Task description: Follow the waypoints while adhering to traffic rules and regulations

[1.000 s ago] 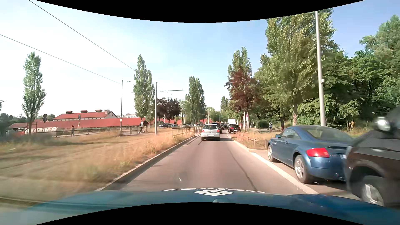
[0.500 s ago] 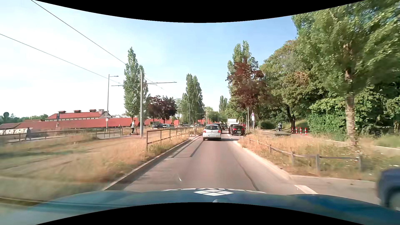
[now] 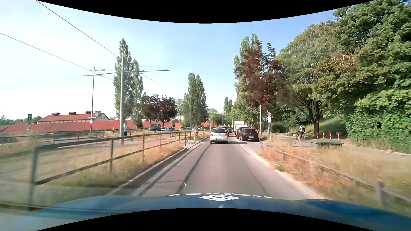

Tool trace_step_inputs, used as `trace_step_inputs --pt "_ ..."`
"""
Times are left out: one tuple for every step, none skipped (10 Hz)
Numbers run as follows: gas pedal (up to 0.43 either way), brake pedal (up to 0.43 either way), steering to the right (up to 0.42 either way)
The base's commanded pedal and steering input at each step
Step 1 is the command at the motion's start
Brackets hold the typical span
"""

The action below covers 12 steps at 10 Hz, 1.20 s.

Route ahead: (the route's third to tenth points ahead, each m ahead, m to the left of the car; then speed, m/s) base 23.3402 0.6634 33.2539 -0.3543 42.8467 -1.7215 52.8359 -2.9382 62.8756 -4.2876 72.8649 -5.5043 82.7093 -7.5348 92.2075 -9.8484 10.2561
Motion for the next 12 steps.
trace_step_inputs --pt "0.197 0.0 0.007" --pt "0.197 0.0 0.007" --pt "0.197 0.0 0.007" --pt "0.197 0.0 0.009" --pt "0.197 0.0 0.01" --pt "0.197 0.0 0.01" --pt "0.197 0.0 0.01" --pt "0.197 0.0 0.01" --pt "0.197 0.0 0.01" --pt "0.197 0.0 0.01" --pt "0.197 0.0 0.011" --pt "0.197 0.0 0.012"
